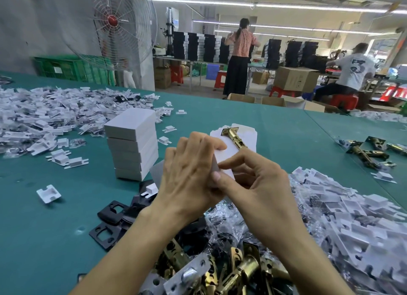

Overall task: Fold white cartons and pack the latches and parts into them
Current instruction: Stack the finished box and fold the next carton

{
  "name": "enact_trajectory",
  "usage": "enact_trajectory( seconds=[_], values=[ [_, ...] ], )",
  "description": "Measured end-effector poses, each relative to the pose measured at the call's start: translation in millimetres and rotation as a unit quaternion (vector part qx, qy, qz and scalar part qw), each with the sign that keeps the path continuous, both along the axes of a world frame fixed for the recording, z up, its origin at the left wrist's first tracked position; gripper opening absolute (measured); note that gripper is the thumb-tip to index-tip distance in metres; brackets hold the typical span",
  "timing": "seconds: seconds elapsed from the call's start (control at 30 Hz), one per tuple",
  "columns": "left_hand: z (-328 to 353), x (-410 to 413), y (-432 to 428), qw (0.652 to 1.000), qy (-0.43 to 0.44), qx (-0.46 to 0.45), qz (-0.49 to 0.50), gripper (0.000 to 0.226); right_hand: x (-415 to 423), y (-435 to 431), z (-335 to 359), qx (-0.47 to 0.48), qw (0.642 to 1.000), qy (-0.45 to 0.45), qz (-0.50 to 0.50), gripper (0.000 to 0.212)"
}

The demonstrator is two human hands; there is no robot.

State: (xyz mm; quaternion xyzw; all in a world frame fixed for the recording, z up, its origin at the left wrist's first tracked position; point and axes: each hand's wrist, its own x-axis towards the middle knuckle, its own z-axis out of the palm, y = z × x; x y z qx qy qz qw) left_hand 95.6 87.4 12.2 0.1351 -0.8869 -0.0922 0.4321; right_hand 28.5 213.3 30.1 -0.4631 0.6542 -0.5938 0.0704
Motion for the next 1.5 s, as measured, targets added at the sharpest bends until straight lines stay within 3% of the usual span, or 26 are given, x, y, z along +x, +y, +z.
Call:
enact_trajectory(
  seconds=[0.2,0.27,0.33,0.37,0.43,0.47,0.5,0.57,0.63,0.7,0.8,0.9,1.03,1.13,1.27,1.37,1.5],
  values=[
    [5.7,2.2,-1.8,0.986,0.002,0.091,-0.143,0.081,-18.2,9.2,7.3,-0.01,0.992,0.076,-0.104,0.019],
    [12.8,2.7,0.6,0.984,0.084,0.119,-0.101,0.064,-27.8,16.3,15.5,-0.065,0.989,0.06,-0.122,0.023],
    [22.2,5.3,1.2,0.952,0.149,0.257,-0.074,0.053,-33.3,21.2,20.8,-0.124,0.983,0.045,-0.128,0.041],
    [27.4,6.9,0.5,0.91,0.144,0.38,-0.089,0.058,-33.4,21.8,21.8,-0.143,0.981,0.049,-0.123,0.049],
    [32.9,9.5,-3.6,0.756,0.057,0.628,-0.175,0.08,-28.8,18.9,20.5,-0.148,0.983,0.072,-0.081,0.06],
    [34.0,11.1,-5.4,0.678,0.017,0.697,-0.232,0.091,-25.9,16.5,18.2,-0.137,0.985,0.089,-0.054,0.062],
    [33.6,12.1,-6.7,0.624,-0.013,0.727,-0.287,0.098,-23.2,14.3,16.0,-0.12,0.986,0.112,-0.033,0.064],
    [32.0,12.7,-5.2,0.578,-0.006,0.732,-0.36,0.096,-19.9,10.9,11.6,-0.071,0.984,0.165,-0.01,0.067],
    [31.6,12.1,-6.2,0.564,0.046,0.732,-0.38,0.078,-17.9,8.1,7.5,-0.02,0.979,0.203,0.0,0.063],
    [31.1,12.9,-6.2,0.566,0.086,0.726,-0.382,0.053,-15.7,6.0,4.9,0.02,0.983,0.179,0.031,0.053],
    [28.1,12.5,-1.9,0.613,0.093,0.695,-0.364,0.037,-9.8,2.9,7.0,0.015,0.995,0.053,0.086,0.042],
    [31.1,9.7,8.3,0.61,0.134,0.689,-0.366,0.068,-6.6,2.3,10.8,-0.05,0.992,-0.041,0.104,0.03],
    [29.5,3.0,15.6,0.688,0.161,0.645,-0.293,0.072,-4.8,0.8,9.1,-0.057,0.99,-0.07,0.113,0.032],
    [29.6,2.6,9.6,0.692,0.199,0.636,-0.276,0.059,-2.0,0.4,9.2,-0.048,0.992,-0.049,0.105,0.035],
    [30.9,4.5,2.7,0.684,0.194,0.653,-0.261,0.074,2.2,-1.3,6.7,-0.012,0.995,0.002,0.095,0.044],
    [28.5,2.1,7.5,0.707,0.189,0.639,-0.237,0.07,3.6,-1.2,5.7,0.024,0.997,0.04,0.066,0.047],
    [20.0,-4.2,9.6,0.731,0.159,0.622,-0.229,0.046,-2.7,-0.6,0.7,0.095,0.984,0.152,0.012,0.019]
  ],
)
